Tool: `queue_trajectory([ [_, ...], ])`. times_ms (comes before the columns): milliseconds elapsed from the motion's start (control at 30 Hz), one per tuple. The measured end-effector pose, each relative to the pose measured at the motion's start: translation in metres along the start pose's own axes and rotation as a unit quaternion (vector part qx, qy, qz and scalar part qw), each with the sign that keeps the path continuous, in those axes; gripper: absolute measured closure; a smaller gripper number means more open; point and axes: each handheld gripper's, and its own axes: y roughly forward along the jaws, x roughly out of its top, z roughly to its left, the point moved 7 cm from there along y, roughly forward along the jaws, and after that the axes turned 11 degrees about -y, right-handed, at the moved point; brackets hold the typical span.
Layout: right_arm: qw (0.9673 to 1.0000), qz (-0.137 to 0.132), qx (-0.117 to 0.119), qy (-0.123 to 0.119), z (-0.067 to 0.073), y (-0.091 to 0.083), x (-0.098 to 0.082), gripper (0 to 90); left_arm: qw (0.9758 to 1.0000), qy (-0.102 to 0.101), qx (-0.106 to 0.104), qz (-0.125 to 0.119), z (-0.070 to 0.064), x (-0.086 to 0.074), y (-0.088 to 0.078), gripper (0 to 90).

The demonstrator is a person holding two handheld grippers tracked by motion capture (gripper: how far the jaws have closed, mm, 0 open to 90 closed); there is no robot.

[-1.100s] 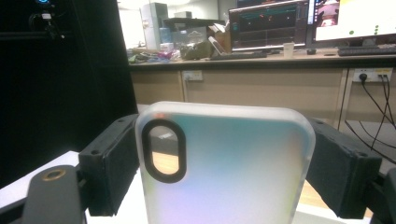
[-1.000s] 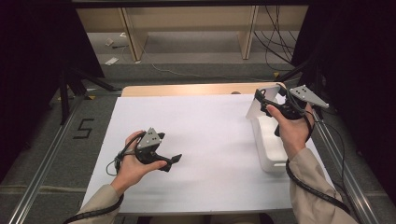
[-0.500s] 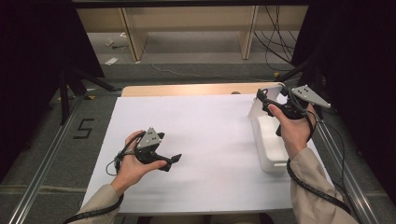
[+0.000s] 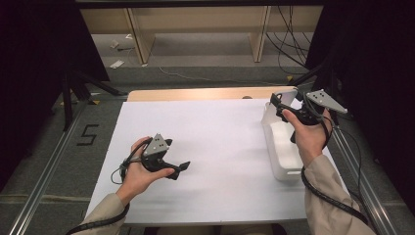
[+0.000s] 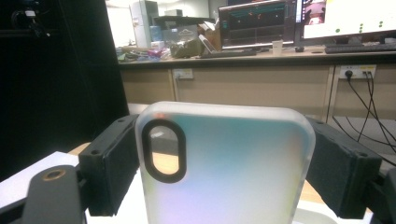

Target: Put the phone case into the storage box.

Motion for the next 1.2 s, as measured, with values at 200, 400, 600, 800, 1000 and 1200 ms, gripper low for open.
queue_trajectory([
  [200,1.0000,0.002,-0.003,0.000,-0.002,-0.001,0.000,18.6,1.0000,0.000,0.000,-0.001,0.000,0.000,0.000,0.0],
  [400,1.0000,0.000,-0.010,0.001,-0.006,-0.002,0.001,18.6,1.0000,0.000,0.001,-0.002,0.000,0.001,-0.001,0.0],
  [600,0.9999,0.001,-0.013,0.001,-0.009,-0.003,0.000,18.6,1.0000,-0.001,0.001,-0.002,0.000,0.001,-0.001,0.0],
  [800,0.9999,0.002,-0.017,0.002,-0.011,-0.003,-0.001,18.6,1.0000,0.000,0.000,-0.001,0.000,0.001,-0.001,0.0],
  [1000,0.9998,0.003,-0.021,0.003,-0.013,-0.004,-0.002,18.6,1.0000,0.000,0.000,-0.001,0.000,0.001,-0.001,0.0],
  [1200,0.9996,0.003,-0.025,0.010,-0.017,-0.005,-0.001,18.6,1.0000,0.001,0.000,-0.002,0.000,0.001,0.000,0.0],
])
